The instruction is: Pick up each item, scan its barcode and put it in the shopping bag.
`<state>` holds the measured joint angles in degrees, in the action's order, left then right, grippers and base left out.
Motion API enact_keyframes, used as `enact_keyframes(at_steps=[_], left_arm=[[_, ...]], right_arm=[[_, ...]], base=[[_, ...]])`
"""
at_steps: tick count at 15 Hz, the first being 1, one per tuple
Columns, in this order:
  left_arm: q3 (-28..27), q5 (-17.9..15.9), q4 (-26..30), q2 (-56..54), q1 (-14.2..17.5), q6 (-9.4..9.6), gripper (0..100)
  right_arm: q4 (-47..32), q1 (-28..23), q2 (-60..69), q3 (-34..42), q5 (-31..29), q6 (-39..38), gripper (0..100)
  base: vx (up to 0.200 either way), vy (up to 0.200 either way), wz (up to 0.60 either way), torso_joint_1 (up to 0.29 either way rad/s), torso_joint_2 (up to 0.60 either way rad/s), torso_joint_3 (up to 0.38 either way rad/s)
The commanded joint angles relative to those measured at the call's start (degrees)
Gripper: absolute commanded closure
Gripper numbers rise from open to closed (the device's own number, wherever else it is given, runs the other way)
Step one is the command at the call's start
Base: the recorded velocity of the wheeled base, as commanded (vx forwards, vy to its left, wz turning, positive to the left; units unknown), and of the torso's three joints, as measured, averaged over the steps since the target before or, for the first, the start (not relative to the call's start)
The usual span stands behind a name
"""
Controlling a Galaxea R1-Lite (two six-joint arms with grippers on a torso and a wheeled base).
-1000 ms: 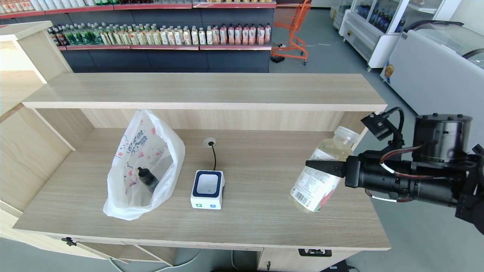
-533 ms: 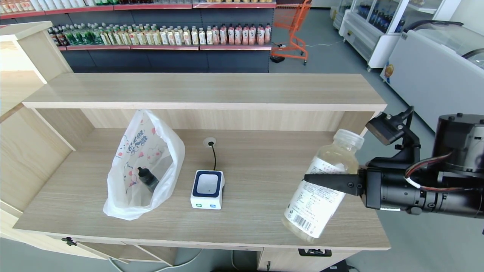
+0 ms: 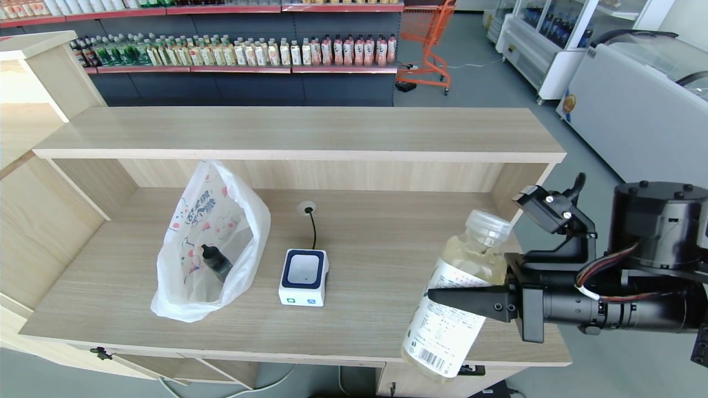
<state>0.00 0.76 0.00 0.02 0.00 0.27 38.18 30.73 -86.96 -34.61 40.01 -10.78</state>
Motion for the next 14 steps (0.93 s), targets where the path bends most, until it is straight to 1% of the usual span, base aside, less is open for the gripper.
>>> enact_keyframes(at_steps=[1, 2, 5, 12, 14], left_arm=[[0.0, 0.04, 0.0, -0.02, 0.0, 0.0, 0], [0.0, 0.04, 0.0, -0.02, -0.09, 0.0, 0], [0.0, 0.04, 0.0, -0.02, 0.0, 0.0, 0], [0.0, 0.04, 0.0, -0.02, -0.09, 0.0, 0], [0.0, 0.04, 0.0, -0.02, -0.09, 0.0, 0]], right_arm=[[-0.12, 1.08, -0.58, 0.51, -0.02, -0.12, 100], [-0.12, 1.26, -0.58, 0.68, -0.02, -0.21, 100], [-0.04, 3.98, -0.06, 1.74, -0.02, -0.56, 100], [-0.04, 3.81, -0.14, 1.83, -0.11, -0.21, 100], [-0.04, 3.72, -0.5, 1.74, -0.99, -0.21, 100]], base=[[0.0, 0.0, 0.0, 0.0, 0.0, 0.0], [0.0, 0.0, 0.0, 0.0, 0.0, 0.0], [0.0, 0.0, 0.0, 0.0, 0.0, 0.0], [0.0, 0.0, 0.0, 0.0, 0.0, 0.0], [0.0, 0.0, 0.0, 0.0, 0.0, 0.0]])
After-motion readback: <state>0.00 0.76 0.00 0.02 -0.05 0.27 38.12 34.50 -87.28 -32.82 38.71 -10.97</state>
